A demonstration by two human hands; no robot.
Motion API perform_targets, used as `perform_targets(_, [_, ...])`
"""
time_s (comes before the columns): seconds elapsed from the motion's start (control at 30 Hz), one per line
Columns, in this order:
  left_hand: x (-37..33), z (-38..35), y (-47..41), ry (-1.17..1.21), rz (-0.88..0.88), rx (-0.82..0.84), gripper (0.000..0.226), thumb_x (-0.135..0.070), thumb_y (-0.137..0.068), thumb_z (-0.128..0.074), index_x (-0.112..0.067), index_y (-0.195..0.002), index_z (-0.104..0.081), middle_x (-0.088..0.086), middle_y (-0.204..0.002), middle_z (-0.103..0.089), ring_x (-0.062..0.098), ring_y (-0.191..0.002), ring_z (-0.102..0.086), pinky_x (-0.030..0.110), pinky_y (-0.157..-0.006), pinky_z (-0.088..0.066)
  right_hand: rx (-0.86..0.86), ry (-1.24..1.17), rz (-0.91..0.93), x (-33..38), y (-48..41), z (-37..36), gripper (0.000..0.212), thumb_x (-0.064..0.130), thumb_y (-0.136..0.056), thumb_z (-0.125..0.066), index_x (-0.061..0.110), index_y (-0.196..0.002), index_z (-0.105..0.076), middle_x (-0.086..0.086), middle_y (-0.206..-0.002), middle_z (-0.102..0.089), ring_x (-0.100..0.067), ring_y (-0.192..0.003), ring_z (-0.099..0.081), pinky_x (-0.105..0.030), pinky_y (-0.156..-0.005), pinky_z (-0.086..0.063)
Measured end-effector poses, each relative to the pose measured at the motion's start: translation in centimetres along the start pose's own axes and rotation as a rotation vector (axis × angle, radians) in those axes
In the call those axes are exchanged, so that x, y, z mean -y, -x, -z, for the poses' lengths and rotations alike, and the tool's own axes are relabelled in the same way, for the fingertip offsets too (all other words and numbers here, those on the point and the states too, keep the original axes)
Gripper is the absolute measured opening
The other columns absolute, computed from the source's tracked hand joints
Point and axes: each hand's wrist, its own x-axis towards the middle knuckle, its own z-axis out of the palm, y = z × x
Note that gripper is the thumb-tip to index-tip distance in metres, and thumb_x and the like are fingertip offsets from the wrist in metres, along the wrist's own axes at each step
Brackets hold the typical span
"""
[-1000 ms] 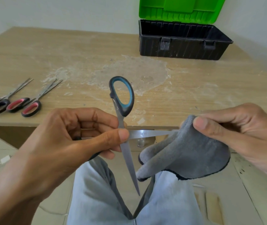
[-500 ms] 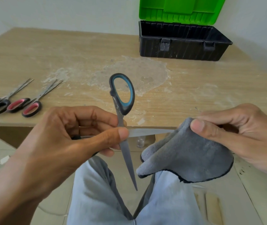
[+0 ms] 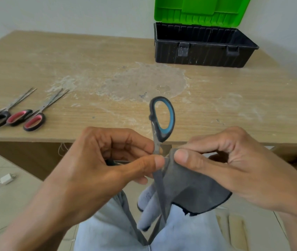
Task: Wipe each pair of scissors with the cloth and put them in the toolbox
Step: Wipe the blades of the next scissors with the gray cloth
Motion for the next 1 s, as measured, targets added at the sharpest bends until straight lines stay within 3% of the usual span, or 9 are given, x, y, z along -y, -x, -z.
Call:
perform_targets(0.07, [0.1,0.3,0.1,0.029,0.021,-0.037,0.012,-0.025,-0.057,-0.082,-0.021,-0.068,-0.078,0.004,-0.062,-0.074,0.012,-0.053,-0.071,0.014,-0.053,-0.053,0.024,-0.009,-0.028,-0.1,0.1,-0.1,0.033,0.06,-0.1,-0.058,0.038,-0.103,-0.083,-0.015,-0.091,-0.077,-0.038,-0.084,-0.073,-0.052,-0.078,-0.056])
perform_targets(0.17, [0.3,0.7,0.4,0.015,0.04,-0.048,0.013,-0.027,-0.058,-0.082,-0.022,-0.07,-0.079,0.004,-0.063,-0.074,0.014,-0.052,-0.07,0.014,-0.052,-0.052,0.109,-0.143,-0.085,0.0,0.5,0.1,0.026,0.041,-0.102,-0.061,0.034,-0.119,-0.08,0.01,-0.11,-0.081,-0.01,-0.104,-0.077,-0.027,-0.091,-0.058])
perform_targets(0.33, [0.2,0.6,0.1,0.061,0.058,-0.024,0.008,-0.021,-0.061,-0.081,-0.018,-0.068,-0.078,0.006,-0.061,-0.073,0.011,-0.049,-0.067,0.01,-0.047,-0.047,-0.031,-0.133,-0.086,-0.3,0.4,0.3,0.018,0.038,-0.086,-0.076,0.028,-0.096,-0.087,0.009,-0.093,-0.084,-0.011,-0.09,-0.08,-0.024,-0.079,-0.062])
perform_targets(0.43, [0.1,0.5,-0.1,0.067,0.035,-0.006,0.008,-0.02,-0.063,-0.081,-0.018,-0.07,-0.077,0.005,-0.062,-0.073,0.009,-0.048,-0.065,0.01,-0.047,-0.046,-0.051,-0.105,-0.055,0.4,0.3,0.1,0.019,0.04,-0.092,-0.074,0.031,-0.102,-0.086,0.004,-0.094,-0.084,-0.019,-0.089,-0.081,-0.035,-0.08,-0.063])
perform_targets(0.5, [0.1,0.5,-0.1,0.063,0.023,0.017,0.008,-0.02,-0.064,-0.081,-0.018,-0.071,-0.078,0.005,-0.062,-0.073,0.008,-0.047,-0.065,0.012,-0.048,-0.047,-0.019,-0.05,-0.034,0.7,0.1,-0.3,0.017,0.048,-0.097,-0.07,0.04,-0.102,-0.085,-0.008,-0.084,-0.081,-0.034,-0.078,-0.076,-0.044,-0.067,-0.059])
perform_targets(0.57, [0.2,0.4,0.0,0.055,0.025,0.021,0.009,-0.021,-0.064,-0.08,-0.018,-0.072,-0.078,0.006,-0.063,-0.073,0.008,-0.047,-0.064,0.013,-0.048,-0.048,-0.017,-0.035,-0.035,0.6,-0.1,-0.4,0.019,0.051,-0.096,-0.07,0.039,-0.097,-0.085,-0.005,-0.075,-0.078,-0.029,-0.07,-0.073,-0.032,-0.059,-0.054])
perform_targets(0.67, [0.5,0.6,0.2,0.074,0.05,-0.017,0.01,-0.021,-0.062,-0.081,-0.015,-0.07,-0.078,0.007,-0.06,-0.072,0.008,-0.045,-0.063,0.011,-0.045,-0.045,-0.018,-0.058,-0.057,0.5,-0.2,0.2,0.019,0.045,-0.089,-0.073,0.032,-0.089,-0.086,0.008,-0.078,-0.081,-0.008,-0.072,-0.076,-0.014,-0.064,-0.052])
perform_targets(0.9, [0.4,0.2,0.0,0.087,0.045,0.02,0.006,-0.018,-0.068,-0.08,-0.014,-0.071,-0.076,0.005,-0.06,-0.071,0.007,-0.046,-0.062,0.009,-0.044,-0.043,-0.034,-0.04,-0.032,0.6,0.0,0.0,0.019,0.047,-0.09,-0.072,0.034,-0.09,-0.085,0.006,-0.08,-0.081,-0.013,-0.072,-0.077,-0.023,-0.063,-0.056])
perform_targets(1.0, [0.4,0.0,0.1,0.093,0.047,0.008,0.008,-0.019,-0.067,-0.078,-0.013,-0.073,-0.076,0.007,-0.06,-0.072,0.007,-0.046,-0.063,0.009,-0.044,-0.044,-0.029,-0.046,-0.026,0.5,-0.2,-0.2,0.018,0.046,-0.091,-0.072,0.033,-0.091,-0.086,0.008,-0.078,-0.08,-0.006,-0.07,-0.074,-0.014,-0.063,-0.051])
